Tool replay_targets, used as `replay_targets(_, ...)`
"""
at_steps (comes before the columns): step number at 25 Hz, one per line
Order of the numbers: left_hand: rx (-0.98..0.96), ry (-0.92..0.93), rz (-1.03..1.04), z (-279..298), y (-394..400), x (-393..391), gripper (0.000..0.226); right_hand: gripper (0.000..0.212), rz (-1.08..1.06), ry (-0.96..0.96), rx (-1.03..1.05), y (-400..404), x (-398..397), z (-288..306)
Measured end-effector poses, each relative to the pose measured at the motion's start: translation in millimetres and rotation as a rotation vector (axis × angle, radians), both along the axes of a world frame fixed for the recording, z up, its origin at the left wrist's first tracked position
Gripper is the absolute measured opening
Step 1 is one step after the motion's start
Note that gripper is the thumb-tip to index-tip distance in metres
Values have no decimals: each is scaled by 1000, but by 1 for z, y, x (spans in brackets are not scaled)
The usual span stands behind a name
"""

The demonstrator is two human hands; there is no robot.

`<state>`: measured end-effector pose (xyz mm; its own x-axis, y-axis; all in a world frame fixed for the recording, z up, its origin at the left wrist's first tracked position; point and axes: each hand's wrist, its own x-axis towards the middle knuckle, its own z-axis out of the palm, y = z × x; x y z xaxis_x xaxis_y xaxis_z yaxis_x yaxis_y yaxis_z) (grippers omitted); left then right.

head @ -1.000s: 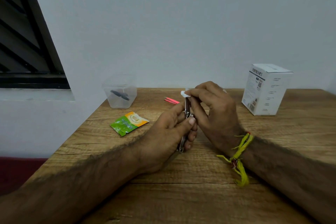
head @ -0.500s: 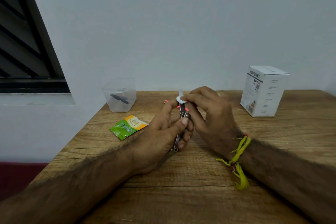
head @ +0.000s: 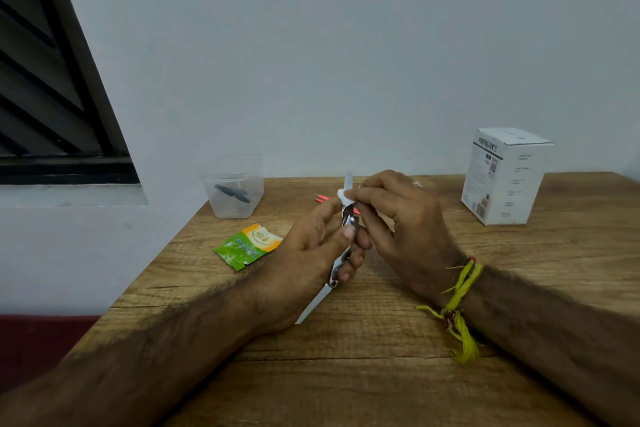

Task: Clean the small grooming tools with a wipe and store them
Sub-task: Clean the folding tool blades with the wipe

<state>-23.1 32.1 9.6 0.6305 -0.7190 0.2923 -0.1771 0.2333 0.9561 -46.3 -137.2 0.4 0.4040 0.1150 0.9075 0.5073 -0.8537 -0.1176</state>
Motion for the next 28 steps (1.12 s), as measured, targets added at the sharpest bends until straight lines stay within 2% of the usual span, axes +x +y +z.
replay_targets(6,-1,-25,11,-2,0,3,36,19,10,20,-13,-2,2,1)
replay_targets(15,-16,12,41,-3,-2,4,31,19,55,72,-46,-3,-1,-1)
replay_targets(28,-19,13,18,-1,-2,3,33,19,-23,19,-4,-1,3,0)
